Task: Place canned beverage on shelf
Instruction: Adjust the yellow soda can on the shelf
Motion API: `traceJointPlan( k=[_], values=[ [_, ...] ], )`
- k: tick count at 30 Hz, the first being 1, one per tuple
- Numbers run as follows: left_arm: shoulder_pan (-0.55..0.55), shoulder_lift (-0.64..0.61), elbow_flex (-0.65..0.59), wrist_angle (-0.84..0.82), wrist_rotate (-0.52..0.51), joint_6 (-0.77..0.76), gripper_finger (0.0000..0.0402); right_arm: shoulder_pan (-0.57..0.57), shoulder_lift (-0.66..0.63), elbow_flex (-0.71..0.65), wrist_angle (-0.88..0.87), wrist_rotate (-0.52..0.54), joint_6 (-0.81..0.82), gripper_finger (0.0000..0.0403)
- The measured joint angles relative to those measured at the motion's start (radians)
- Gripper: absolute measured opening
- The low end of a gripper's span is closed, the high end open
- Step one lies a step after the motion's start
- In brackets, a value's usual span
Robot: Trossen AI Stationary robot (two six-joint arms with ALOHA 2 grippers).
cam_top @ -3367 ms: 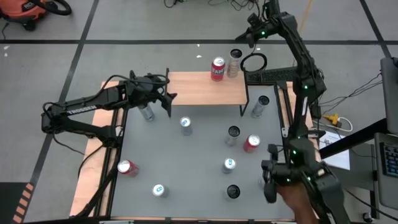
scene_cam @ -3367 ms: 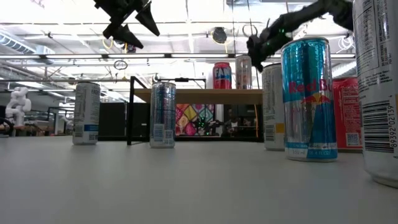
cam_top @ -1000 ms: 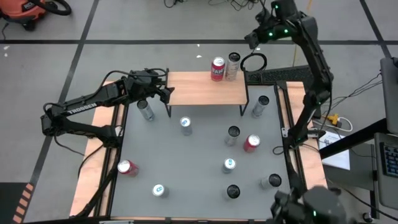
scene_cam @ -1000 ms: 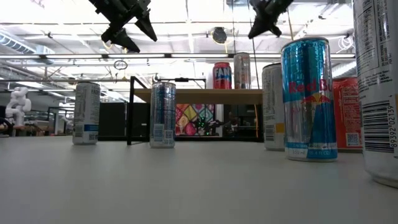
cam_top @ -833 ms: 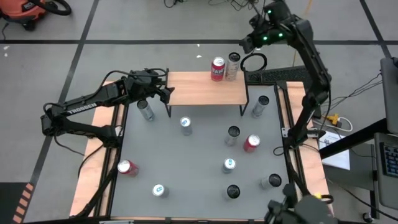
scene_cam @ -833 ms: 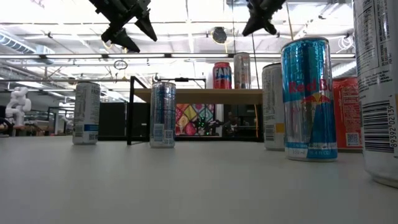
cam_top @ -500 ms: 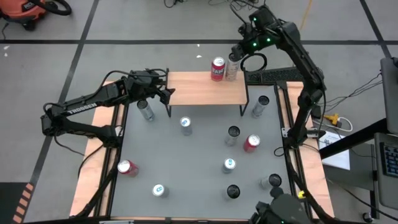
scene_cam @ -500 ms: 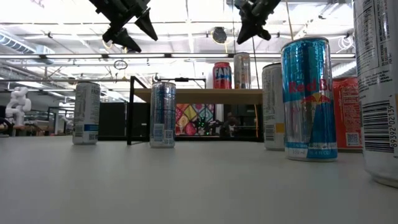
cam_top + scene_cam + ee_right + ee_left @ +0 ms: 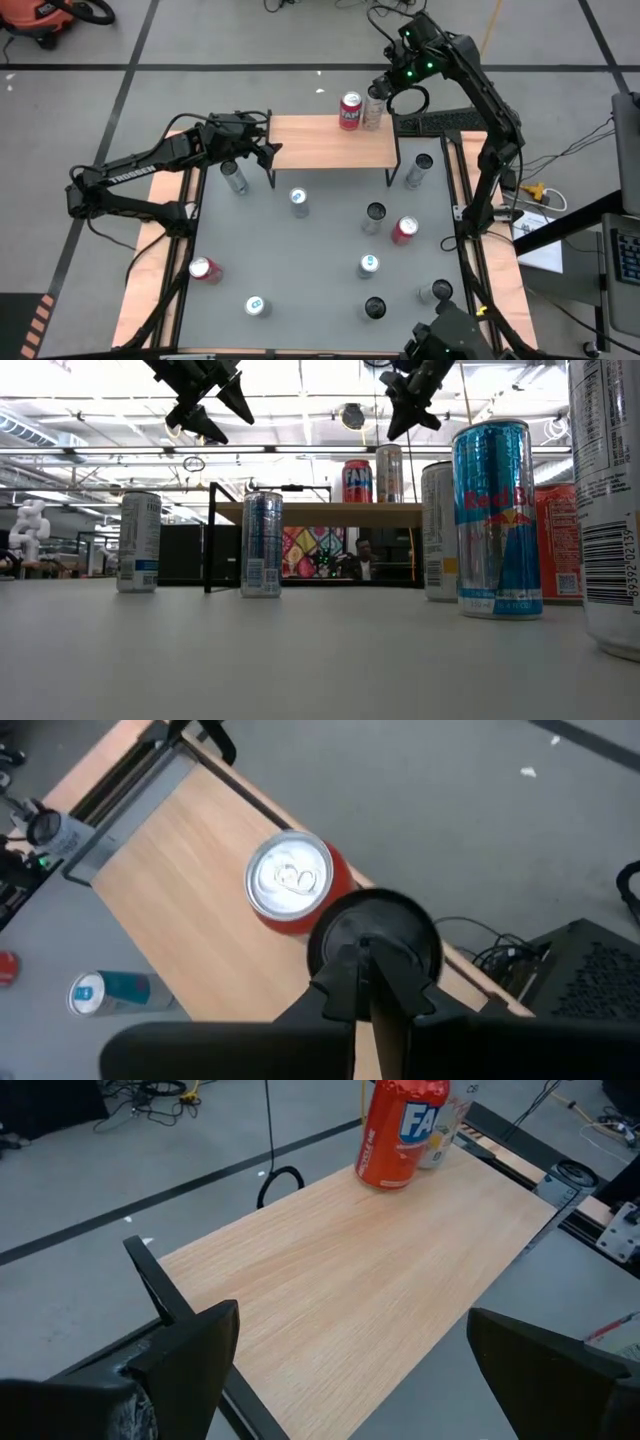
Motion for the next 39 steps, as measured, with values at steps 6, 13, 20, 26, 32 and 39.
traceJointPlan(
  k=[6,13,20,26,32,39],
  values=[
    [0.0,0.0,0.0,0.0,0.0,0.019,0.0392,0.005,0.001,-0.029,0.021,-0.001,0.0,0.0],
    [0.0,0.0,0.0,0.0,0.0,0.019,0.0392,0.004,0.001,-0.029,0.0,0.015,-0.005,0.0],
    [0.0,0.0,0.0,0.0,0.0,0.019,0.0392,0.004,0.001,-0.029,-0.009,0.05,-0.03,0.0],
    [0.0,0.0,0.0,0.0,-0.001,0.019,0.0392,0.004,0.001,-0.029,-0.017,0.051,-0.028,0.0],
    [0.0,0.0,0.0,0.0,-0.001,0.019,0.0392,0.004,0.001,-0.029,-0.039,0.054,-0.028,0.0],
    [0.0,0.0,0.0,0.0,-0.001,0.02,0.0392,0.004,0.001,-0.029,-0.044,0.077,-0.03,0.0]
  ],
)
